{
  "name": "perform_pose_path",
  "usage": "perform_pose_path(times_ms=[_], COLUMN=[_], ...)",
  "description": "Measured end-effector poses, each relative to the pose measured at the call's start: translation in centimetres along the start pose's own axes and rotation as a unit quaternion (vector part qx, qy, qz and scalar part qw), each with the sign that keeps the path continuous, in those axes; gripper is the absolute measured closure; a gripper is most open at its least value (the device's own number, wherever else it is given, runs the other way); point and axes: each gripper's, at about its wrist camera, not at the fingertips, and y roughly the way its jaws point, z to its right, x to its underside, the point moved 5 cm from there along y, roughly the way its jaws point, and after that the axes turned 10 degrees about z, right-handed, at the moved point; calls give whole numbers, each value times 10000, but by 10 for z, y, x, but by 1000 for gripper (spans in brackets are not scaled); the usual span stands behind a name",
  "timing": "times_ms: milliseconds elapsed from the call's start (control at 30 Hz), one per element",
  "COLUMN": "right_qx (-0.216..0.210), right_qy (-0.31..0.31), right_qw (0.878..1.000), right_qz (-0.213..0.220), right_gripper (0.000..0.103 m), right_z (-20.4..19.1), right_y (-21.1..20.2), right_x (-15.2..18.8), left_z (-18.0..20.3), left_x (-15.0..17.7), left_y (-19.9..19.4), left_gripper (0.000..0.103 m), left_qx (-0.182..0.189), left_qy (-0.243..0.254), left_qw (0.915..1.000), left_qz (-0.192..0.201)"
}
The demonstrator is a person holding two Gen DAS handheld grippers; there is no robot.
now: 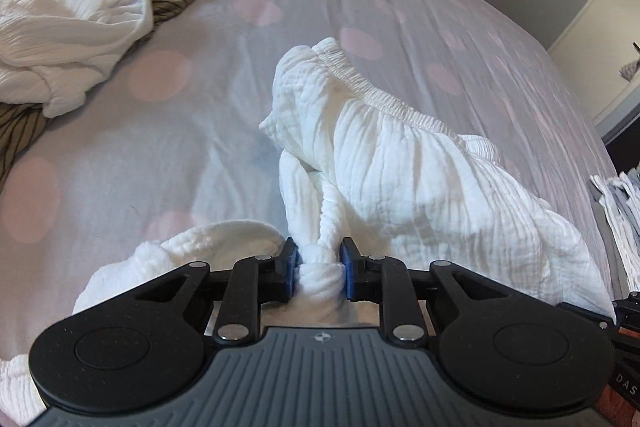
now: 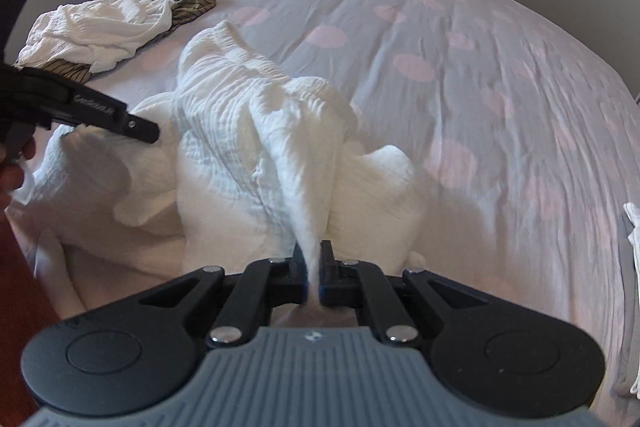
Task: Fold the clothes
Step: 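Hold the white garment with both grippers and pull it out flat across the bed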
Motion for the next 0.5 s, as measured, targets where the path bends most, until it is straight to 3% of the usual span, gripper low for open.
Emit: perform_pose_path(times_ms=[233, 367, 500], right_qx=[-244, -330, -397], right_qy=[167, 265, 297], right_qw=[9995, 9991, 9986], right_qz=[-128, -6, 180], right_gripper=[96, 87, 65], right_z=[1, 5, 14], right_y=[-13, -16, -27], right_x=[27, 29, 25], left_z=[5, -4, -9], left_x=[9, 9, 6], left_y=[1, -14, -24], left_gripper=[84, 79, 73], left_qx=[-190, -341, -413], left_qy=[353, 299, 274], left_qw=[9988, 9986, 9984], left_qz=[-270, -260, -257])
